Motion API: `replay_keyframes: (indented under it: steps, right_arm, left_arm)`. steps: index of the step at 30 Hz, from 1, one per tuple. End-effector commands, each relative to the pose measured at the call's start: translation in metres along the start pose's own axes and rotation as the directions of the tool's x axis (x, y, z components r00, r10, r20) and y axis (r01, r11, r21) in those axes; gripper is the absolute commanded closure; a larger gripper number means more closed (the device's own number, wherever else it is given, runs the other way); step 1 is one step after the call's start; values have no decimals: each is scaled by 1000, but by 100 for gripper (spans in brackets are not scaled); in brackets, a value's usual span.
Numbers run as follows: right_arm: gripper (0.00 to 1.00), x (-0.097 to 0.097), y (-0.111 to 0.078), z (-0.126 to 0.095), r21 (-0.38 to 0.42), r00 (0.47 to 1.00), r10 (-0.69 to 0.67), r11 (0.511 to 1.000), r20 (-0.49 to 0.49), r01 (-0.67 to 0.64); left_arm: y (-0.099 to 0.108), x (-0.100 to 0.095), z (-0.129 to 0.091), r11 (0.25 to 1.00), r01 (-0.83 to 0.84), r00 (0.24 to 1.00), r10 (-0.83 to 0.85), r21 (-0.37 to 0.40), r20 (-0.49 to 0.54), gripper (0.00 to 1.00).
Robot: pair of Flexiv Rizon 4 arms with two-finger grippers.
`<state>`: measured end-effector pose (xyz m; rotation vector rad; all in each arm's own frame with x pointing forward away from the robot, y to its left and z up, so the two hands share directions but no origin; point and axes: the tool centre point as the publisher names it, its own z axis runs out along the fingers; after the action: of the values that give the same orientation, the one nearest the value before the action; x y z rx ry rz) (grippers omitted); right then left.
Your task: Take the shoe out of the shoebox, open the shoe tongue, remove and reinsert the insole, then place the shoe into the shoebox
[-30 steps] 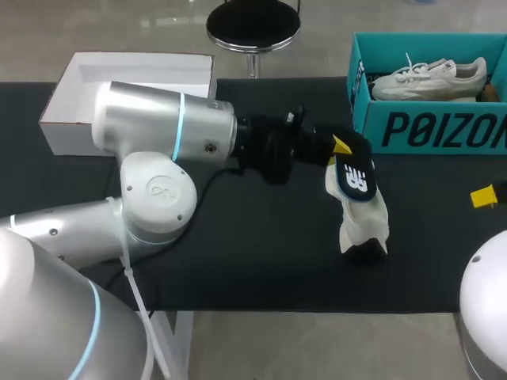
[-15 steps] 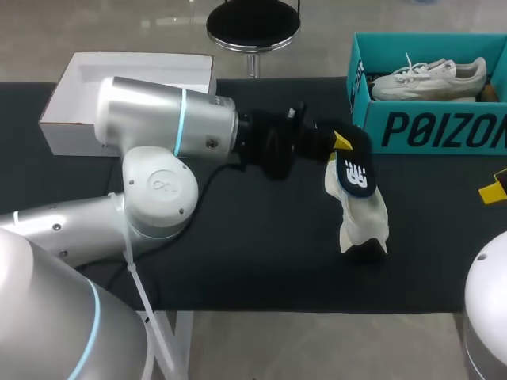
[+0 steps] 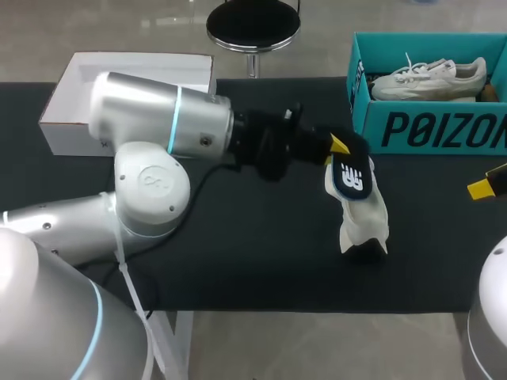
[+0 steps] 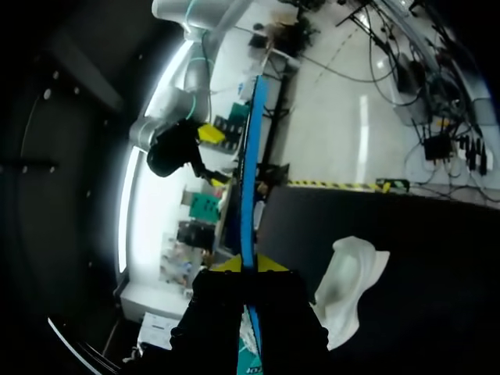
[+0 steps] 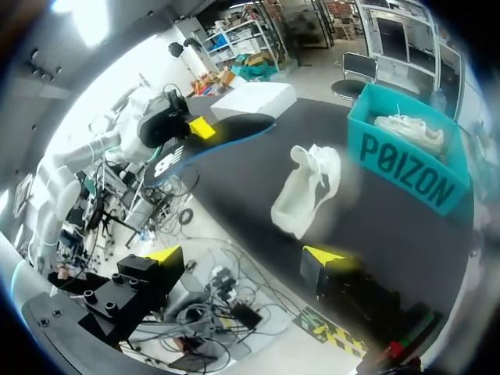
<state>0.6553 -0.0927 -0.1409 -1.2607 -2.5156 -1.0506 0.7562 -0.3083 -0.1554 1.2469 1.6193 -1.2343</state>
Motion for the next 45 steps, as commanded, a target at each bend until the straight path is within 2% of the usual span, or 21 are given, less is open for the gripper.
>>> replay_keyframes:
  steps: [1, 3, 10, 16, 25, 33, 38, 45]
  right_arm:
    - [0, 8, -10, -4, -15, 998, 1, 1000, 59, 0]
    - [0, 8, -10, -4, -15, 998, 1, 1000, 59, 0]
    - [0, 8, -10, -4, -15, 998, 1, 1000, 59, 0]
    - [0, 8, -10, -4, -15, 998, 1, 1000, 59, 0]
    - [0, 8, -10, -4, -15, 998, 1, 1000, 59, 0]
    - [0, 8, -10, -4, -15, 998, 1, 1000, 59, 0]
    - [0, 8, -10, -4, -15, 998, 1, 1000, 59, 0]
    - [0, 8, -10, -4, -15, 998, 1, 1000, 59, 0]
  left_arm:
    - [-11, -2, -16, 999, 5, 1000, -4, 35, -8, 100]
    - [-18, 0, -22, 999, 7, 1000, -6, 43, -19, 100]
    - [-44, 16, -43, 988, 39, 998, -31, 152, -57, 100]
    - [-62, 34, -43, 969, 75, 991, -45, 236, -130, 100]
    - [-78, 51, -21, 940, 114, 992, -88, 322, -93, 100]
    - [-91, 70, 3, 926, 116, 993, -96, 360, -74, 100]
    - [-85, 86, 18, 933, 107, 993, -84, 343, -81, 100]
    - [-63, 103, 39, 947, 83, 995, -62, 311, -77, 100]
